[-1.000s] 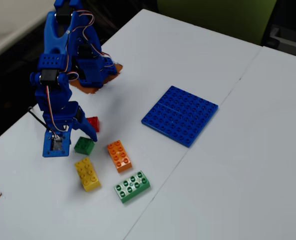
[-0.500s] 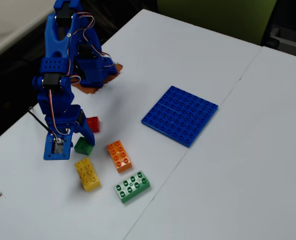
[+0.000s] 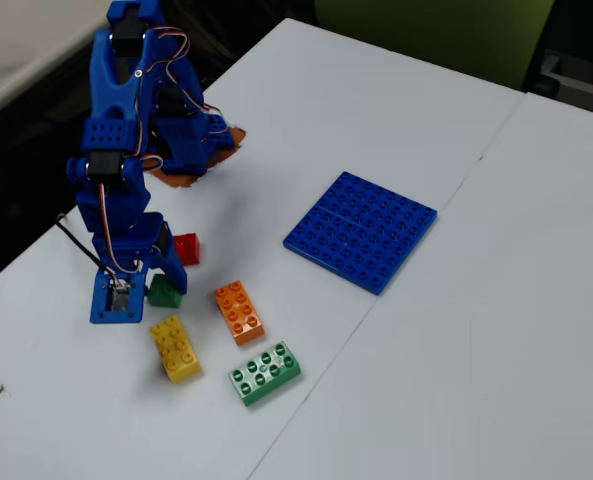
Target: Pick up the 2x2 green block and go up the 8x8 blue block.
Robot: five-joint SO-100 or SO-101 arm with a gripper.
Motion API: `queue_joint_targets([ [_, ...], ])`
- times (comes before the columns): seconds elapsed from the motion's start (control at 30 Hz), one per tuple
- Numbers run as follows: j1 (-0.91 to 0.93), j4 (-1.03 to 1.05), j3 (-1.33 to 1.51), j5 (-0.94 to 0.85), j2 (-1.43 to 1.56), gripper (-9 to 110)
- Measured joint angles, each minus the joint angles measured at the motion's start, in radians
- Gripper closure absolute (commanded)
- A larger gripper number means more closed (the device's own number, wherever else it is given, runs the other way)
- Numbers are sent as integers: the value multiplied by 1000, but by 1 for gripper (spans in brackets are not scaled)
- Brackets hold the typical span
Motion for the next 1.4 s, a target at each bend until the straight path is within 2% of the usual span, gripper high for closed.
queue_joint_targets([
  [0.7,-14,-14,2,-15,25,93],
  [1.1,-100,186,17,-20,336,93],
  [1.4,-249,374,17,46,515,93],
])
